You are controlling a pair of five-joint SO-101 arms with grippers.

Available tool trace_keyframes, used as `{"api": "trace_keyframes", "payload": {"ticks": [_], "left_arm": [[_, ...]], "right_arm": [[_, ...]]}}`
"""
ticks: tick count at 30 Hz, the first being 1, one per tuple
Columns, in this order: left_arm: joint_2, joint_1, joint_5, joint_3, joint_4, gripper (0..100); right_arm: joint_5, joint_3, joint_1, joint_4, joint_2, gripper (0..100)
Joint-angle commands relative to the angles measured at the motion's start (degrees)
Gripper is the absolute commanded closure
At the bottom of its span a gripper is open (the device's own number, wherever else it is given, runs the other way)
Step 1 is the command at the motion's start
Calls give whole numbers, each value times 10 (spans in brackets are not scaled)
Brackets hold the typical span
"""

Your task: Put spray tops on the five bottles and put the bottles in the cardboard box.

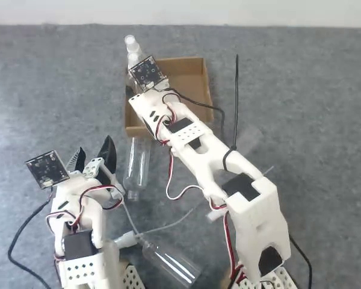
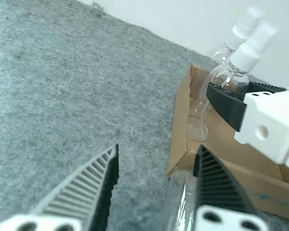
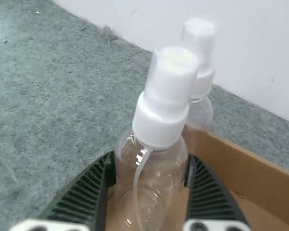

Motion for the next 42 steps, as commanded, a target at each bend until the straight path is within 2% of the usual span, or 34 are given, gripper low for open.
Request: {"api": "trace_keyframes", "payload": {"ticks": [1,5,11,18,23,42], "left_arm": [[9,-2,-3,-7,3,757],[9,-2,-3,-7,3,757],[9,-2,-3,-7,3,757],[9,-2,-3,-7,3,757],[9,-2,-3,-7,3,757],[9,-2,-3,-7,3,757]], "right_arm": [[-5,-36,15,-9,-12,899],[-4,-35,15,-9,-12,894],[-5,-34,15,-1,-12,808],[-4,-35,14,11,-12,798],[-6,-35,14,12,-12,706],[-3,-35,1,49,-19,702]]}}
